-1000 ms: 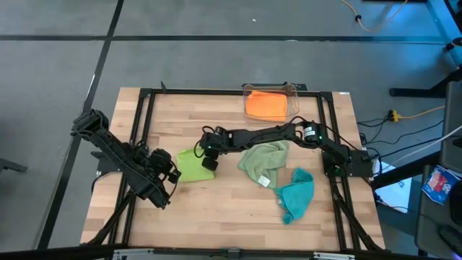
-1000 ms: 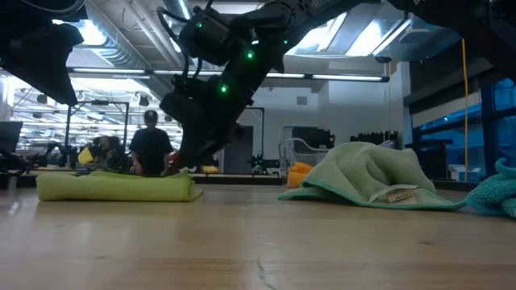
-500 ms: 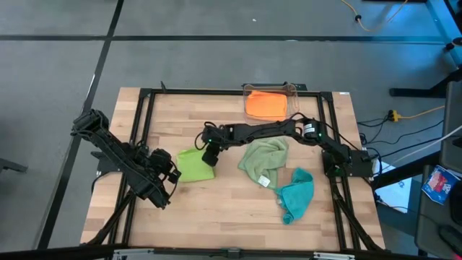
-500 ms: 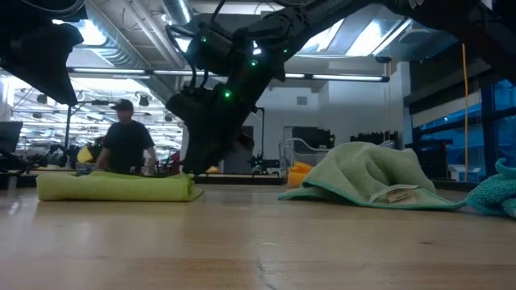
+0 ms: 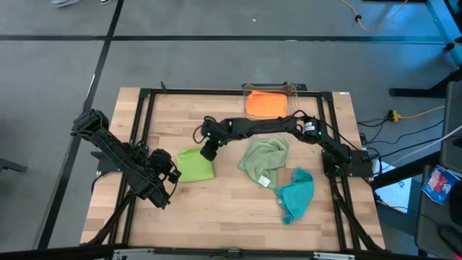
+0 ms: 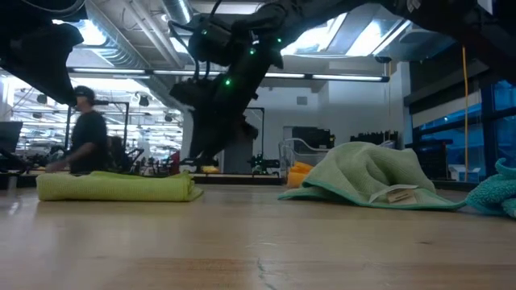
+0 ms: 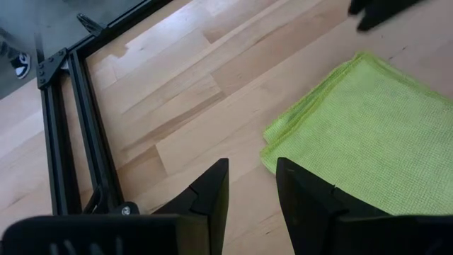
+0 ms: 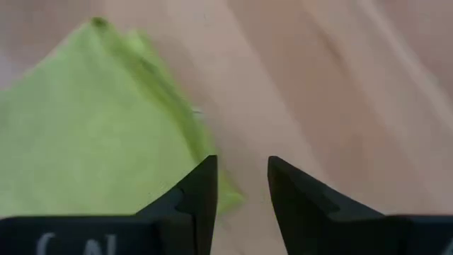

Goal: Fold microfiber towels
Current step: Fold the light green microfiber towel

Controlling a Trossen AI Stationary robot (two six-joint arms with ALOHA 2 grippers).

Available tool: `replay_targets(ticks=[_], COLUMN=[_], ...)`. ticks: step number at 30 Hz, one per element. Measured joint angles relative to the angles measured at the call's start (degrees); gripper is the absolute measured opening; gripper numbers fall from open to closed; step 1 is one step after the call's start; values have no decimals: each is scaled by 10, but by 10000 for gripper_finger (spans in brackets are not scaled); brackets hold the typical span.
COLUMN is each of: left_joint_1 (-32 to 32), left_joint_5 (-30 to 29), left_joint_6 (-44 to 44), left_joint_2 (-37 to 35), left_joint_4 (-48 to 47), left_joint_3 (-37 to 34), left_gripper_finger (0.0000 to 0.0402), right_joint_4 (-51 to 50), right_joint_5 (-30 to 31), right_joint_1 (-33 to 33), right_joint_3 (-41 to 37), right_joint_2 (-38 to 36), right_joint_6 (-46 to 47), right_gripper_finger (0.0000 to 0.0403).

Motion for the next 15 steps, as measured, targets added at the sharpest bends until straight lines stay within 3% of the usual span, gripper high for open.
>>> replay_targets(ticks=[7,10,15], left_joint_1=[0,0,0], left_joint_5=[0,0,0], left_joint_6=[0,0,0], left_joint_2=[0,0,0], left_joint_4=[0,0,0], left_joint_3=[0,0,0], left_gripper_finger=[111,111,111], right_joint_4=[-132,-208,-362], right_joint_5=[3,-1,-12], right_joint_1=[-14,-15,-20], right_joint_3=[52,53,52], right_joint_2=[0,0,-8], right_joint_6=[-21,-76,-97], right_gripper_finger=[200,229,242])
